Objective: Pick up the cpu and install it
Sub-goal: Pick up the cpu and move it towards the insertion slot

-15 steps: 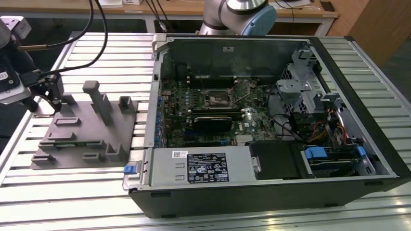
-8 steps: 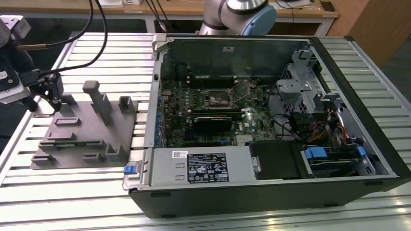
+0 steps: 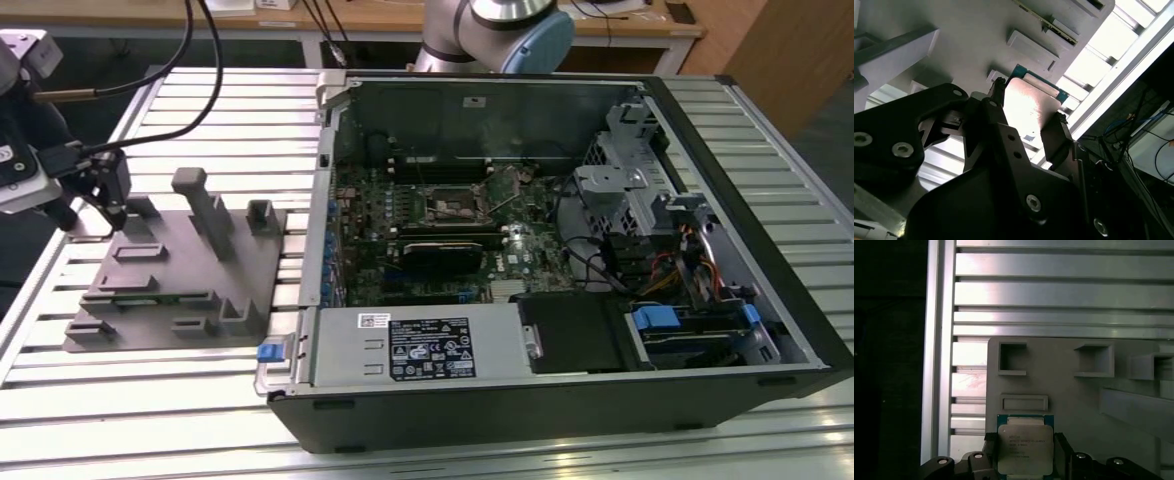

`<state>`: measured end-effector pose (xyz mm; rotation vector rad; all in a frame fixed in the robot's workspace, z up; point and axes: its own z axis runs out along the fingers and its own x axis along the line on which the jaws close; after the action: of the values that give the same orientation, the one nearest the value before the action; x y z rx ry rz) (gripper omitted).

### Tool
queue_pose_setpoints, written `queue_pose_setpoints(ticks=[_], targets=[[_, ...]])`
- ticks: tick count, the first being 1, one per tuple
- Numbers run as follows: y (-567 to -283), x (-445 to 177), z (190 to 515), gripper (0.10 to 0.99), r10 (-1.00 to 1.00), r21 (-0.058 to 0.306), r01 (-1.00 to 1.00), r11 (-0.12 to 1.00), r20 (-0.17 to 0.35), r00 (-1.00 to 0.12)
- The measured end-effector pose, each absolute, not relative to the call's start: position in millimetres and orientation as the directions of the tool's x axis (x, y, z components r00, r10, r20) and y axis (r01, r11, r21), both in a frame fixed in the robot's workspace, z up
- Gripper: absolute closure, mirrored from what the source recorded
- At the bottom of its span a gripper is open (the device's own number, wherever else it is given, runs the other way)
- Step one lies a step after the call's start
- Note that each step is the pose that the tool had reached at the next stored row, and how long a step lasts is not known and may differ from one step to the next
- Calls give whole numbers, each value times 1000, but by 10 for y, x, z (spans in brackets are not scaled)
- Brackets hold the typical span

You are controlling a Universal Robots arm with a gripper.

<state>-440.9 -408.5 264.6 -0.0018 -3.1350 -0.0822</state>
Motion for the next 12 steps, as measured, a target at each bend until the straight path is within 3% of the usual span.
queue_pose_setpoints(ticks=[12], targets=[[-4085,-4409,2710,549,1,53,1,999,5,-1000]])
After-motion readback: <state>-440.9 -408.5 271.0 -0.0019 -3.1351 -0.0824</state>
